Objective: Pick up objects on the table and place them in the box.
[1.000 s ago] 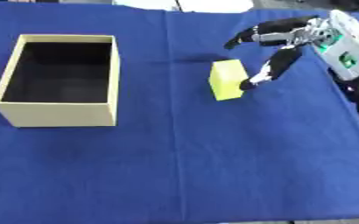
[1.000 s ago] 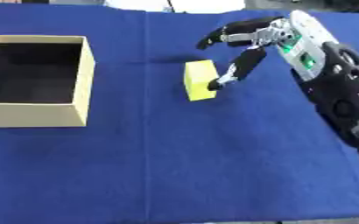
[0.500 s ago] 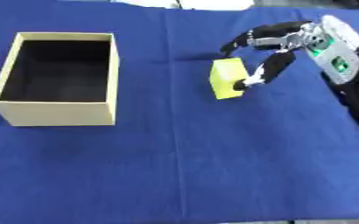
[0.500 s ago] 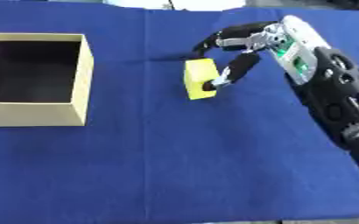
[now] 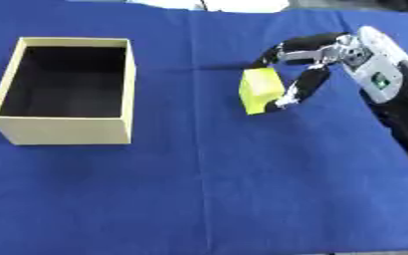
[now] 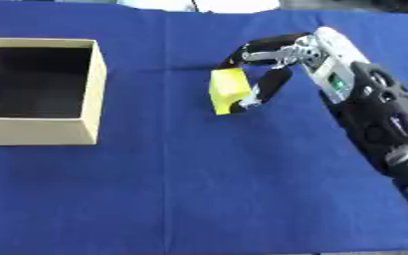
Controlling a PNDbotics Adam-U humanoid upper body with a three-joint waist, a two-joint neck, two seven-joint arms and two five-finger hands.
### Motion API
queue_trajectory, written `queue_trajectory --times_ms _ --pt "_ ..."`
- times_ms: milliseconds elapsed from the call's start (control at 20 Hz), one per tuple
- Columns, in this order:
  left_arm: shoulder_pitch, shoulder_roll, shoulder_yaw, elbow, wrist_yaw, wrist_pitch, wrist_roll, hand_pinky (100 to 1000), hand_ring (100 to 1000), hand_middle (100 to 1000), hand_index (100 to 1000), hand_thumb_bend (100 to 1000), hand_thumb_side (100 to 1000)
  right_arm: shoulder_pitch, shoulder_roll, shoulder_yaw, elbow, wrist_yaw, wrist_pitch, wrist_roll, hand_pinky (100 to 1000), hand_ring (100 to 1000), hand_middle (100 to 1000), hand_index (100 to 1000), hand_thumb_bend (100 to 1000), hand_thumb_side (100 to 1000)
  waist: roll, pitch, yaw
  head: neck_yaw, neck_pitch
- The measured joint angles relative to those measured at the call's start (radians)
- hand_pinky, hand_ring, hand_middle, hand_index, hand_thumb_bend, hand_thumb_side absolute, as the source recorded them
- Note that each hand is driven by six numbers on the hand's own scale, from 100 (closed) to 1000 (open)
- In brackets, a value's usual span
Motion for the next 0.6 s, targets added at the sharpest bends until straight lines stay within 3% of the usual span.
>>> queue_trajectory --times_ms 150,400,600 --pt "0.0 0.0 0.0 0.0 0.0 -0.001 -0.001 863 804 676 591 239 798 0.0 0.004 0.0 0.004 0.009 -0.001 -0.001 860 866 732 877 503 554 0.0 0.001 0.001 0.0 0.0" --pt "0.0 0.0 0.0 0.0 0.0 -0.002 -0.002 863 805 677 591 238 799 0.0 0.01 0.0 0.004 -0.003 -0.01 -0.01 818 829 626 754 349 554 0.0 0.001 0.001 0.0 0.0" --pt "0.0 0.0 0.0 0.0 0.0 -0.002 -0.003 864 806 678 592 234 798 0.0 0.01 -0.006 0.003 -0.021 -0.018 -0.018 805 818 601 720 227 569 0.0 0.001 0.001 0.0 0.0"
